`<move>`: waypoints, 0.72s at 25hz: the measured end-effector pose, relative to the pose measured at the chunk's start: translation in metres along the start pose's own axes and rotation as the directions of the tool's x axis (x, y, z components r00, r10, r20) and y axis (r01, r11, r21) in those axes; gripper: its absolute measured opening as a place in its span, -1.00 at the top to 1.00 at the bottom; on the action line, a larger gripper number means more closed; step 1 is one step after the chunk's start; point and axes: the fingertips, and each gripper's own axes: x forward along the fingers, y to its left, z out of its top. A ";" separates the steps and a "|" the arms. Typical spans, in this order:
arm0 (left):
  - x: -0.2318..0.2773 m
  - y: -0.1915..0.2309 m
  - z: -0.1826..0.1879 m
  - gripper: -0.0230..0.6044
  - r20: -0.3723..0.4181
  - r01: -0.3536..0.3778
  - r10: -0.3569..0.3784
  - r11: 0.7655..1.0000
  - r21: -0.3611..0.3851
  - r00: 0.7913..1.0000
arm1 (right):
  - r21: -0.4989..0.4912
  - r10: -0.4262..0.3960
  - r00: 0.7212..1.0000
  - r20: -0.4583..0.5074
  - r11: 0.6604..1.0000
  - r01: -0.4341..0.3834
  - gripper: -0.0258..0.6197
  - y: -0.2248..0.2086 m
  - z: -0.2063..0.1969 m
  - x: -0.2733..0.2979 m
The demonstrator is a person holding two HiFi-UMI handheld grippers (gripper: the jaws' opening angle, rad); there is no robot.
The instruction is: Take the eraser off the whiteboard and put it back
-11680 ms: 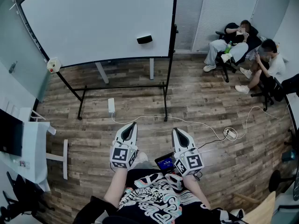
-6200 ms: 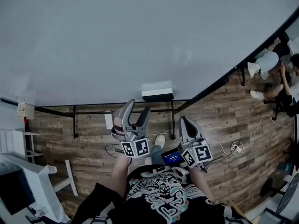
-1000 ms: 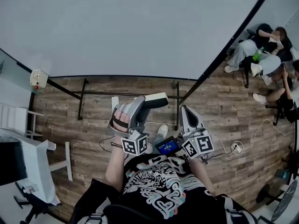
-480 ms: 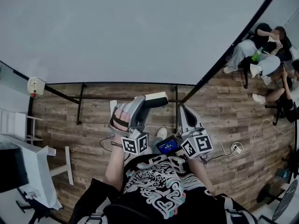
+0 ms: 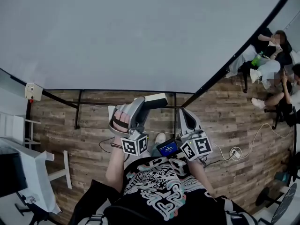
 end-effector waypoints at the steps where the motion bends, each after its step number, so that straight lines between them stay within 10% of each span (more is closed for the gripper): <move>1: 0.003 0.000 -0.002 0.03 -0.001 0.000 0.000 1.000 -0.003 1.000 | 0.001 0.000 1.000 -0.002 1.000 0.000 0.87 -0.002 -0.001 0.002; 18: 0.049 -0.007 -0.021 0.04 -0.018 0.017 -0.017 1.000 -0.009 1.000 | 0.013 0.012 1.000 -0.026 1.000 -0.011 0.88 -0.028 -0.009 0.040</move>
